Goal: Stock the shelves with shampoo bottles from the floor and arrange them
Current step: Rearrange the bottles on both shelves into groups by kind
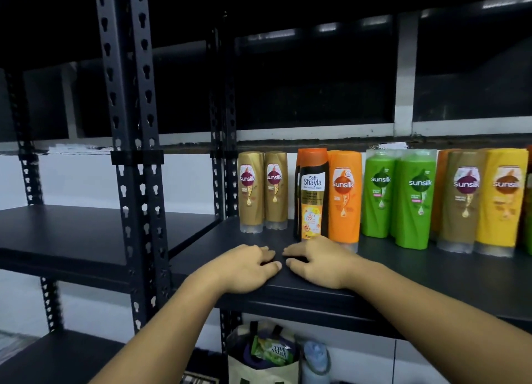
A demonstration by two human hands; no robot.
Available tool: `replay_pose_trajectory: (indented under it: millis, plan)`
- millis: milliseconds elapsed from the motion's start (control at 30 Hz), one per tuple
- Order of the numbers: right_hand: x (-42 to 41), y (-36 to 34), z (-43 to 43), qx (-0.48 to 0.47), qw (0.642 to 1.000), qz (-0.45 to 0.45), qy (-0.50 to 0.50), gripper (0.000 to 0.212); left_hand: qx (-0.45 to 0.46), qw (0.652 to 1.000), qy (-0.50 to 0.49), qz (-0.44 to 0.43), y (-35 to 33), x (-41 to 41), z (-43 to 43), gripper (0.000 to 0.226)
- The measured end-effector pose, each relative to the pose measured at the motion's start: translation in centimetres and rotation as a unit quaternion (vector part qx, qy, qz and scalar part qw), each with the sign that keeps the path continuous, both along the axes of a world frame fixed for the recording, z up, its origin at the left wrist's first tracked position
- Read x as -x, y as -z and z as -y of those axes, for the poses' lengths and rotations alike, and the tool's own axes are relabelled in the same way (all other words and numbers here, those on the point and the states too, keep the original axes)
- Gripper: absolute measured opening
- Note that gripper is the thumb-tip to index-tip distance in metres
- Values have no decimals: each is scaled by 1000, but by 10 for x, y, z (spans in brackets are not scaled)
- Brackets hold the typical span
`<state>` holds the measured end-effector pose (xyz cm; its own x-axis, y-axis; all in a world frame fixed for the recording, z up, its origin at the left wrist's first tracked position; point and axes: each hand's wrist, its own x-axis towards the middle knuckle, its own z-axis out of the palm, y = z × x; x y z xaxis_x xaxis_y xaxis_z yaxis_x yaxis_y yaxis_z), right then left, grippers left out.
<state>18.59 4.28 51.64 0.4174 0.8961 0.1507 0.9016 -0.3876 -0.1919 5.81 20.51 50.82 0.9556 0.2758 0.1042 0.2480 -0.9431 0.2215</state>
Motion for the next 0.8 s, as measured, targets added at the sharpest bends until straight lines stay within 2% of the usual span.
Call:
replay_pose_trajectory:
  millis: [167,467,633,800]
  plan:
    - [-13,1,62,22,1000,5,-8,55,3,998,68,-11,-4,-8,32,61]
    - [-35,4,181,69,994,-35,78,58,-11,981,193,-11,-5,-67,124,56]
    - [-53,4,243,71,984,-54,156,62,-30,976,213,-35,-4,-110,166,62]
    - [-74,2,269,45,967,-100,229,72,-56,973,213,-76,-13,-138,192,69]
